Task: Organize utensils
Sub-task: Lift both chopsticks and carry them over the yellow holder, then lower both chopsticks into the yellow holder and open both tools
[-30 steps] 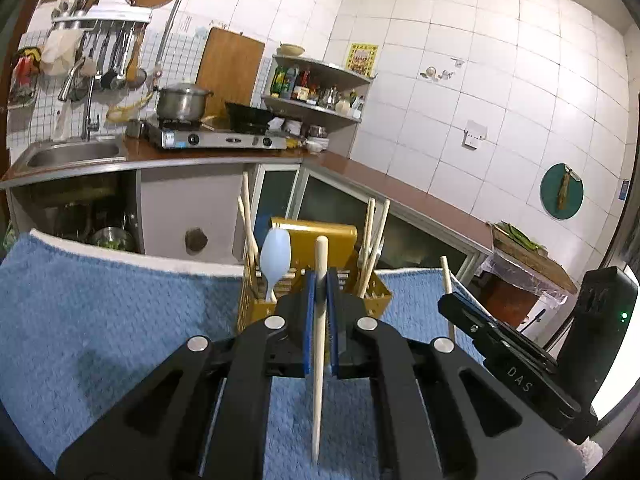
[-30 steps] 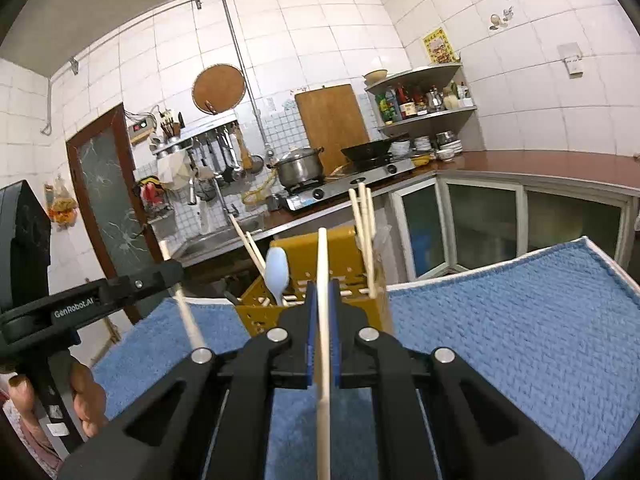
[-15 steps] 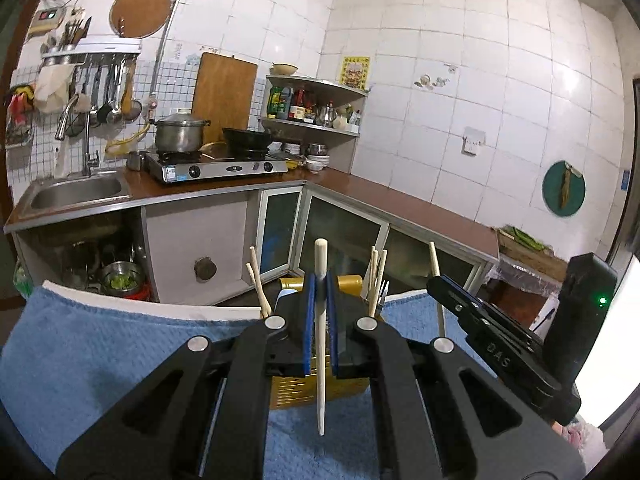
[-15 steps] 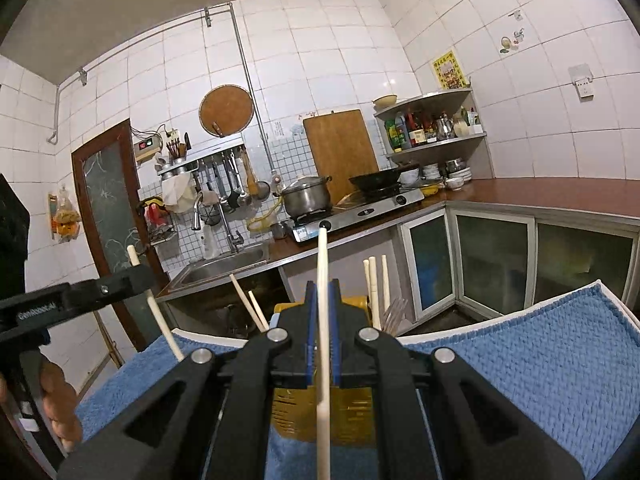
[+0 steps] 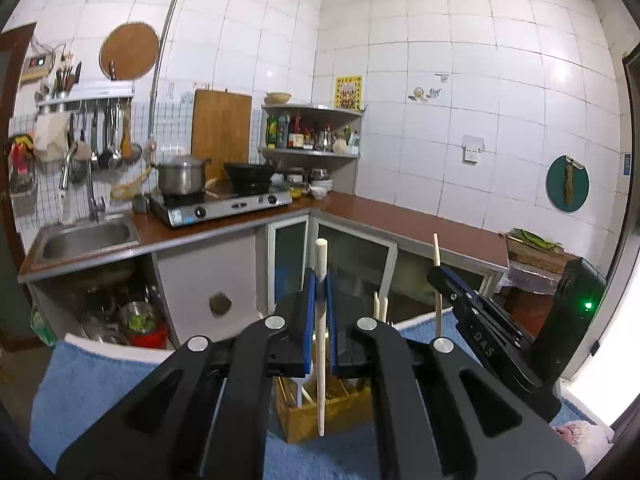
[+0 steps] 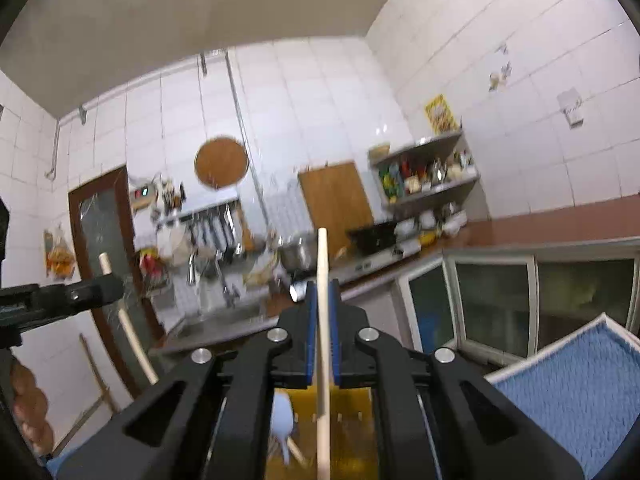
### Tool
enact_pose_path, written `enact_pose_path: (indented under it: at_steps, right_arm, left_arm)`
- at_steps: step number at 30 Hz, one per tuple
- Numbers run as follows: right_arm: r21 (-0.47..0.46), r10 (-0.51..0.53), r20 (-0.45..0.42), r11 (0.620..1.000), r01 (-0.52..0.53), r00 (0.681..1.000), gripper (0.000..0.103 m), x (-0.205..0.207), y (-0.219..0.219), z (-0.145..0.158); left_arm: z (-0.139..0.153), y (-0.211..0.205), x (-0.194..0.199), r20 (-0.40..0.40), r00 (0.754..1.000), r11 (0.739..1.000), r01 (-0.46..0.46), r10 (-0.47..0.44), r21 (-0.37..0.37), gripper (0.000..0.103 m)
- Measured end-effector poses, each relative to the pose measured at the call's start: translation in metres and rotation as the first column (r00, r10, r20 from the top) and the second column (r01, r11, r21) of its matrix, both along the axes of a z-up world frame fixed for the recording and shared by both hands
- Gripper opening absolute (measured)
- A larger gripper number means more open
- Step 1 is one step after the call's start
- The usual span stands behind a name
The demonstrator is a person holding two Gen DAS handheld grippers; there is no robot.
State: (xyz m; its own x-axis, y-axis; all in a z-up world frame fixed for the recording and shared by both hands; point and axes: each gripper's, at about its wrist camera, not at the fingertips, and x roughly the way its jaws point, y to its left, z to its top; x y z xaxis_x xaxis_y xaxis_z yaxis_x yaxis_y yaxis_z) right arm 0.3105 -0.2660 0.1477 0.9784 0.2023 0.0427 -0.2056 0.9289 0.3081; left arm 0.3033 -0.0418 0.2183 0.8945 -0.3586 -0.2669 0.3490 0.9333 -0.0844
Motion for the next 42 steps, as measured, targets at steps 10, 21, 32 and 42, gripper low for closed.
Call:
enact_pose_path:
  at_steps: [10,21,32,42]
  right_arm:
    - [0.061,-0.154,0.122,0.987,0.147,0.981,0.006,0.029,-0.004,0.01]
    - [0.045,-0.238,0.11,0.971,0.234,0.965,0.006,0.058,-0.007,-0.017]
    - [-0.066,-0.193,0.101,0.977,0.2,0.976,0.006,0.043,0.006,-0.046]
    - [-0.169,-0.114,0.028,0.979,0.117,0.993,0.006,0.023,0.012,-0.068]
  left_arm:
    - [0.024,-0.007,0.023,0.072,0.997,0.999,-0.038,0.038,-0.006,0.004]
    - [-0.049,-0.017,0.065,0.0,0.997,0.997,-0.077,0.077,0.0,0.004]
    - [-0.101,-0.012,0.074,-0.094,0.992,0.996,-0.082,0.083,0.018,0.004]
    - [-0.126,-0.012,0.068,-0.105,0.989,0.994,-0.107,0.108,0.017,0.004]
